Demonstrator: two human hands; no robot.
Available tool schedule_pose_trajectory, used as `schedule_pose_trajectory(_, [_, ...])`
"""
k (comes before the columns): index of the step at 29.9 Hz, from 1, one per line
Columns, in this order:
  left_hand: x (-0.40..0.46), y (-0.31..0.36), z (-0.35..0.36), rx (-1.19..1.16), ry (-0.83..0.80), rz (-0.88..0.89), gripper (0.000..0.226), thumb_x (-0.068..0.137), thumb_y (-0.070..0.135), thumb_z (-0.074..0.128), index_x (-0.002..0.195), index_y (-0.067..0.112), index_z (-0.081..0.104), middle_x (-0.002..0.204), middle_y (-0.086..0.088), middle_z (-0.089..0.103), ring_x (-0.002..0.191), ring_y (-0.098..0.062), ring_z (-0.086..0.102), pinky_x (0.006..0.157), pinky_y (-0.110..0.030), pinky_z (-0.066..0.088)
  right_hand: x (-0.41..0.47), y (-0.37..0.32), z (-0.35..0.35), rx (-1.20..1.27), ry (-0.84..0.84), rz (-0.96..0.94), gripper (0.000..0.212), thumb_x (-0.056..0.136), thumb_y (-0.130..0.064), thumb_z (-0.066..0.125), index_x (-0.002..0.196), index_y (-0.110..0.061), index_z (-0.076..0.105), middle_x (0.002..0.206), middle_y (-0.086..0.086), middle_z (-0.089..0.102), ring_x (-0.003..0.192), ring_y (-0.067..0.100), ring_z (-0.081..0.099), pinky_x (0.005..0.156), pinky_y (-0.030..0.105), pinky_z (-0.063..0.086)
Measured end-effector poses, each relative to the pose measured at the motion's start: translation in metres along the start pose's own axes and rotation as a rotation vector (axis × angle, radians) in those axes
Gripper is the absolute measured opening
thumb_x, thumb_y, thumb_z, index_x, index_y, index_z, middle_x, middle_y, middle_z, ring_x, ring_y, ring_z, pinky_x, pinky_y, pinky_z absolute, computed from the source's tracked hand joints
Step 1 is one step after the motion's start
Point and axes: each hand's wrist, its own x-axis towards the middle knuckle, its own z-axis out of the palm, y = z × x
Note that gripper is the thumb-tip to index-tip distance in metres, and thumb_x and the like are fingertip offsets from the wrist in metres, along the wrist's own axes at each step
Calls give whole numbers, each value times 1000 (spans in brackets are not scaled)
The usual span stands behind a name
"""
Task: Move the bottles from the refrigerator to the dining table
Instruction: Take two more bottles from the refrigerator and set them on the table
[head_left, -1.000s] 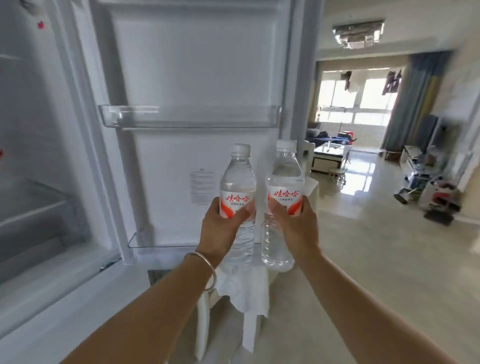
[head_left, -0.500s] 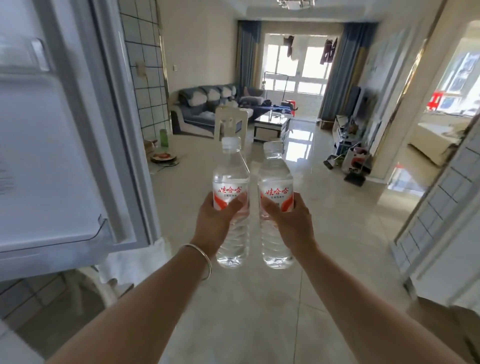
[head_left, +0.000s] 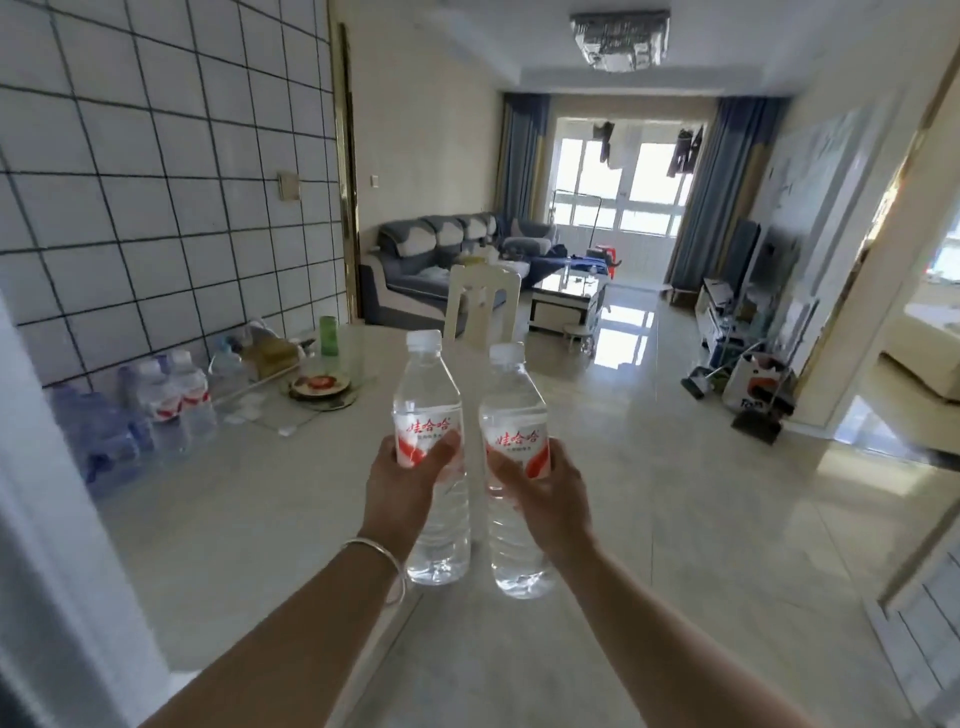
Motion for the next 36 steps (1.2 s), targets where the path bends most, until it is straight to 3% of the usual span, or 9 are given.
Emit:
schedule_pose_trajectory(5, [88, -6, 4, -51, 68, 35, 37, 77, 38, 70, 106, 15, 63, 97, -7, 73, 88, -24, 70, 67, -31, 49, 87, 19, 49, 52, -58, -8, 63, 40, -70, 62, 85, -27, 56, 77, -9, 66, 69, 9, 65, 54, 16, 47])
schedule_pose_trajectory(8, [134, -21, -3, -26, 93, 46, 50, 66, 46, 72, 106, 17, 64, 95, -4, 74, 85, -21, 72, 71, -32, 54, 142, 32, 84, 120, -132, -2, 45, 55, -52, 78, 83, -26, 55, 74, -10, 63, 67, 10, 61, 51, 9, 44])
schedule_pose_trajectory(11, [186, -36, -15, -3, 141, 54, 43, 67, 42, 73, 104, 21, 65, 96, -3, 74, 86, -20, 71, 83, -40, 56, 202, 47, 127, 151, -239, -8, 30, 69, -31, 80, 81, -26, 54, 80, -3, 64, 73, 18, 63, 66, 26, 54])
schedule_pose_trajectory(15, [258, -45, -38, 6, 246, 86, 49, 59, 50, 79, 101, 27, 66, 97, 0, 75, 89, -17, 72, 86, -40, 56, 275, 49, 195, 170, -441, -20, 59, 50, -60, 78, 91, -21, 59, 89, 5, 70, 84, 27, 69, 76, 49, 57])
schedule_pose_trajectory(20, [319, -60, -81, -6, 423, 84, 42, 60, 53, 73, 95, 32, 68, 100, -2, 74, 93, -20, 71, 85, -41, 55, 321, 46, 285, 219, -668, -8, 66, 44, -63, 76, 96, -27, 59, 92, 2, 72, 84, 21, 71, 77, 46, 58])
schedule_pose_trajectory(25, [351, -80, -153, -20, 635, 26, 39, 76, 33, 75, 110, 16, 65, 103, -7, 73, 94, -22, 70, 89, -46, 55, 325, 50, 380, 232, -870, -10, 70, 45, -67, 78, 102, -29, 59, 95, 0, 72, 87, 18, 71, 80, 45, 58])
schedule_pose_trajectory(29, [369, -99, -224, -4, 722, -3, 56, 66, 45, 79, 110, 14, 65, 105, -8, 73, 96, -25, 70, 87, -44, 55, 320, 61, 463, 198, -1027, 25, 65, 42, -72, 78, 93, -38, 57, 96, 2, 70, 90, 23, 69, 82, 51, 55])
schedule_pose_trajectory(33, [382, -125, -294, 23, 785, -75, 26, 73, 31, 74, 95, 20, 68, 88, 1, 75, 84, -16, 71, 78, -35, 54, 309, 69, 542, 152, -1167, 73, 63, 49, -54, 83, 100, -24, 62, 92, -2, 71, 89, 17, 68, 81, 35, 56])
schedule_pose_trajectory(36, [383, -150, -351, 90, 825, -174, 53, 58, 42, 84, 102, 18, 66, 93, 1, 74, 87, -16, 70, 80, -38, 55, 297, 73, 595, 113, -1338, 113, 45, 57, -27, 81, 98, -19, 64, 80, -11, 69, 73, 0, 64, 59, 13, 47])
